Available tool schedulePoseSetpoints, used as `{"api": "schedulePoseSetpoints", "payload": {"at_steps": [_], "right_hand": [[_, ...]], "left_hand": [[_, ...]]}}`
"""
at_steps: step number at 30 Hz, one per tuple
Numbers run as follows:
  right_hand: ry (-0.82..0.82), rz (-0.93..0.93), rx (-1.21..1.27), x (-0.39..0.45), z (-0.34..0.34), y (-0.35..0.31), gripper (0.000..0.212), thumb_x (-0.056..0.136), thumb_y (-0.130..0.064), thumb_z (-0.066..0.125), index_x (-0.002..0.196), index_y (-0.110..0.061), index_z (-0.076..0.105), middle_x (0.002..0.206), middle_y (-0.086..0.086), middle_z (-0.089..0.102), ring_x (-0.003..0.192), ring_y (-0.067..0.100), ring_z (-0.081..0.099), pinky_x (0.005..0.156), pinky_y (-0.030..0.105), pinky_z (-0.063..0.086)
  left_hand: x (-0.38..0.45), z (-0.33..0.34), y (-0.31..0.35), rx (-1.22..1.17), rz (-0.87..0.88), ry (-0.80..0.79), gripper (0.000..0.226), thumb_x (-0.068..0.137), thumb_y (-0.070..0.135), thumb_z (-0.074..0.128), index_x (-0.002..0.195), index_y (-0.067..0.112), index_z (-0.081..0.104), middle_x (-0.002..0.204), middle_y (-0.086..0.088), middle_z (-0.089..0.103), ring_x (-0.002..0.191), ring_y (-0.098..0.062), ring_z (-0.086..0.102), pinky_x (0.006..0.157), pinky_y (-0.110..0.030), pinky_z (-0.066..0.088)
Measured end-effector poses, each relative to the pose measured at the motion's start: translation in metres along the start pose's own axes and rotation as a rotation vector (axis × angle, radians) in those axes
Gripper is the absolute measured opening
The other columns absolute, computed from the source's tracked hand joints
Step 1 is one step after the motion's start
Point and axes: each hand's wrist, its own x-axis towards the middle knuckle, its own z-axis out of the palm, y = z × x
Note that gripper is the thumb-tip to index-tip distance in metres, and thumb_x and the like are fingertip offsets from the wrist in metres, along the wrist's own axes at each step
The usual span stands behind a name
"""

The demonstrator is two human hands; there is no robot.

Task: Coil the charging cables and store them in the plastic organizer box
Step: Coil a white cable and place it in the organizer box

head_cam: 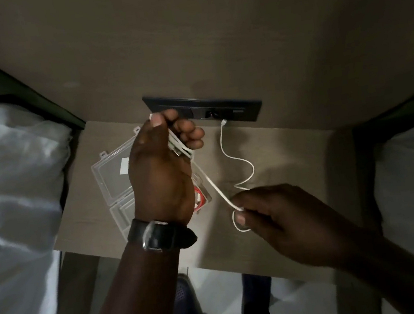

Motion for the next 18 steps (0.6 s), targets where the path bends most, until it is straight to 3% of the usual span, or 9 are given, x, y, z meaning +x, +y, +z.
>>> {"api": "schedulePoseSetpoints", "payload": {"at_steps": [2,4,6,10,12,15,18], "right_hand": [[-0.056,-0.034,-0.020,-0.007,-0.013,-0.010,0.006,0.098,-0.037,0.046,0.097,-0.037,0.052,0.084,-0.024,0.058,0.078,-0.004,0.054,0.067,0.026,0.042],[-0.048,-0.094,-0.069,-0.006,-0.036,-0.017,0.016,0.099,-0.038,0.044,0.102,-0.033,0.059,0.087,-0.015,0.060,0.078,0.002,0.058,0.066,0.029,0.046],[0.018,-0.160,-0.116,0.002,-0.061,-0.016,0.018,0.098,-0.034,0.049,0.100,-0.029,0.066,0.086,-0.015,0.061,0.078,0.002,0.059,0.067,0.029,0.048],[0.254,-0.138,0.001,0.021,-0.082,0.002,0.010,0.087,-0.027,0.072,0.092,-0.018,0.074,0.084,-0.007,0.065,0.077,0.007,0.063,0.068,0.026,0.049],[0.364,-0.035,0.269,0.027,-0.075,0.011,0.009,0.082,-0.022,0.073,0.089,-0.015,0.073,0.080,-0.012,0.068,0.069,0.001,0.063,0.064,0.016,0.047],[0.401,0.159,0.656,0.033,-0.048,0.015,0.005,0.080,-0.017,0.073,0.083,-0.020,0.071,0.068,-0.014,0.067,0.053,0.003,0.053,0.050,0.019,0.044],[0.413,0.255,0.660,0.033,-0.010,0.010,0.020,0.082,-0.008,0.071,0.079,-0.028,0.072,0.080,-0.007,0.067,0.071,0.014,0.063,0.065,0.026,0.051]], "left_hand": [[-0.008,-0.001,-0.008,0.407,0.105,-0.077,0.028,0.105,0.016,0.036,0.095,-0.001,0.057,0.075,-0.009,0.064,0.070,-0.022,0.063,0.066,-0.032,0.051],[-0.023,-0.002,-0.018,0.743,0.129,-0.289,0.030,0.104,0.019,0.041,0.091,-0.002,0.057,0.073,-0.009,0.065,0.068,-0.021,0.063,0.067,-0.036,0.052],[-0.038,0.002,-0.024,0.836,0.055,-0.465,0.032,0.101,0.025,0.041,0.082,0.006,0.058,0.065,-0.005,0.062,0.061,-0.018,0.060,0.063,-0.037,0.050],[-0.051,0.008,-0.022,0.346,-0.295,-0.396,0.048,0.098,0.041,0.042,0.077,0.003,0.063,0.047,-0.004,0.043,0.040,-0.014,0.039,0.045,-0.021,0.035],[-0.051,0.005,-0.017,0.185,-0.383,-0.409,0.051,0.096,0.046,0.048,0.072,0.004,0.062,0.045,0.003,0.036,0.038,-0.009,0.029,0.041,-0.020,0.024],[-0.048,-0.001,-0.010,-0.020,-0.434,-0.427,0.033,0.090,0.034,0.063,0.069,0.009,0.057,0.045,0.009,0.038,0.037,-0.003,0.027,0.042,-0.023,0.013],[-0.045,-0.007,-0.011,-0.263,-0.510,-0.424,0.030,0.093,0.035,0.055,0.075,0.011,0.054,0.049,0.008,0.041,0.038,-0.002,0.035,0.040,-0.020,0.019]]}}
